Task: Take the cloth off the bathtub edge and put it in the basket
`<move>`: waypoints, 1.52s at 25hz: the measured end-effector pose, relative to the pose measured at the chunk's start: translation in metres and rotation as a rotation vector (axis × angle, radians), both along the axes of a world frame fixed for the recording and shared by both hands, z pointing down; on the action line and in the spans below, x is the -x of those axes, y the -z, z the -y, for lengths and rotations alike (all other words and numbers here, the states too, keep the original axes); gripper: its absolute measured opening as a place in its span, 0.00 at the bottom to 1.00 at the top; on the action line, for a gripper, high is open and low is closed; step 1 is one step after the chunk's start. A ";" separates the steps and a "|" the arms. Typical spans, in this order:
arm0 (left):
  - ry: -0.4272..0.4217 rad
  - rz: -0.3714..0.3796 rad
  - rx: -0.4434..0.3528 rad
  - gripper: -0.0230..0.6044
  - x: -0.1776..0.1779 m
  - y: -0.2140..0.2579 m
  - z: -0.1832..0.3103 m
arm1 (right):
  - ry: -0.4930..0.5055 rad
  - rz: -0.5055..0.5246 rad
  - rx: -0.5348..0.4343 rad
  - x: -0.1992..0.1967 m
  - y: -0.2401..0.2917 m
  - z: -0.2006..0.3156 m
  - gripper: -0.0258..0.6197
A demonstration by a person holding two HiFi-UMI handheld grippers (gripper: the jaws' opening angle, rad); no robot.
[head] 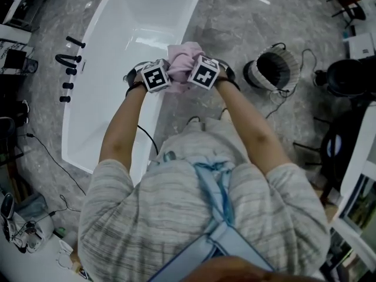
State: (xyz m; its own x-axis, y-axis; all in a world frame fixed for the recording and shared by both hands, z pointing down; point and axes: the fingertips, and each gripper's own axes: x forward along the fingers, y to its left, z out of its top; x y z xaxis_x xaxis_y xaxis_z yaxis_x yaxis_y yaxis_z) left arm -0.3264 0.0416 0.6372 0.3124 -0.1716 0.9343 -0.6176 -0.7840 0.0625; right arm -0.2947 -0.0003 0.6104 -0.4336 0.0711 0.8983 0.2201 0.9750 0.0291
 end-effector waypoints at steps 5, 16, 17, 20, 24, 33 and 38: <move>-0.066 0.003 0.004 0.20 -0.021 0.004 0.023 | -0.049 0.007 -0.014 -0.022 0.004 0.024 0.24; -0.125 0.006 0.008 0.20 -0.076 0.004 0.086 | -0.131 0.040 0.008 -0.077 0.002 0.083 0.24; -0.129 0.006 0.010 0.20 -0.084 0.004 0.093 | -0.137 0.042 0.010 -0.084 0.002 0.090 0.24; -0.138 0.007 0.017 0.20 -0.104 0.005 0.113 | -0.154 0.047 0.015 -0.105 0.003 0.112 0.24; -0.155 0.015 -0.006 0.20 -0.132 0.014 0.149 | -0.168 0.060 0.019 -0.132 0.009 0.144 0.24; -0.196 0.005 -0.059 0.20 -0.204 0.041 0.238 | -0.223 0.082 -0.012 -0.204 0.039 0.228 0.24; -0.239 0.001 -0.088 0.20 -0.255 0.053 0.287 | -0.270 0.083 -0.038 -0.256 0.050 0.274 0.24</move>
State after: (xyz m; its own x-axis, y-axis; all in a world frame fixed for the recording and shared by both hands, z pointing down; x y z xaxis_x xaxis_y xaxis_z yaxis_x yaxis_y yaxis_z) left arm -0.0716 -0.2450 0.5843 0.3533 -0.1737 0.9193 -0.4140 -0.9102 -0.0129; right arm -0.0391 -0.2746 0.5602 -0.5046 -0.0898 0.8587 -0.0518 0.9959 0.0737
